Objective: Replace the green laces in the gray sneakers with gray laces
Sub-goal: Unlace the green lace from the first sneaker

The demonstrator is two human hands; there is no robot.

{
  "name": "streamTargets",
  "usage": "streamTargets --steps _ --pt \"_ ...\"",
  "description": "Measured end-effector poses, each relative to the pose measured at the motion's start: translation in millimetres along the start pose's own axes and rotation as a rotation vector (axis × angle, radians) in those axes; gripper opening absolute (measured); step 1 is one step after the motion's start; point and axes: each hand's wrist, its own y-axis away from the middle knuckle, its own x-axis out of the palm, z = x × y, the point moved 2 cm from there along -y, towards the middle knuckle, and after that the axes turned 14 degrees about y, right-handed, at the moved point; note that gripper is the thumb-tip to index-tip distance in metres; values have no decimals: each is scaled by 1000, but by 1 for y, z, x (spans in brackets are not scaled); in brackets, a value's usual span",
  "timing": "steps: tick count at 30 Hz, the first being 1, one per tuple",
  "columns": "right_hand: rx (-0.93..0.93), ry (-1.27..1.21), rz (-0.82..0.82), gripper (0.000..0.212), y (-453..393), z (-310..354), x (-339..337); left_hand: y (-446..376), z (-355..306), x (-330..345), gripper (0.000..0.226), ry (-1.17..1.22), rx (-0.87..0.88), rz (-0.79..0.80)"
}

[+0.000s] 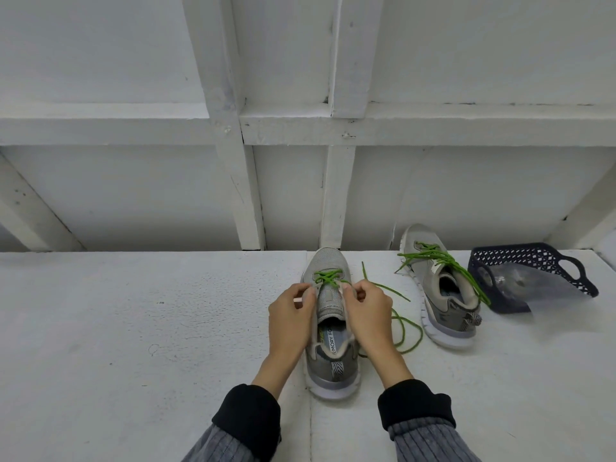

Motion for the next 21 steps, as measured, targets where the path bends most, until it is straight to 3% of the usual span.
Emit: streamTargets --steps 6,11,13,15,18,21 --pt "106 -108 -13 34 -1 -6 3 -22 -18 20 31 -555 280 313" --pt "126 -166 -48 32 2 -9 5 -28 -22 30 20 -756 361 288" --pt "123 -184 -69 32 3 -11 6 -27 -20 31 18 -688 351 269" --pt "118 -195 -84 32 4 -12 8 -24 -17 27 15 -448 281 184" --pt "114 -210 -87 31 4 -12 10 -15 -13 13 10 33 43 -105" --pt "111 -210 -82 32 5 -12 11 -12 -2 3 8 151 -158 -189"
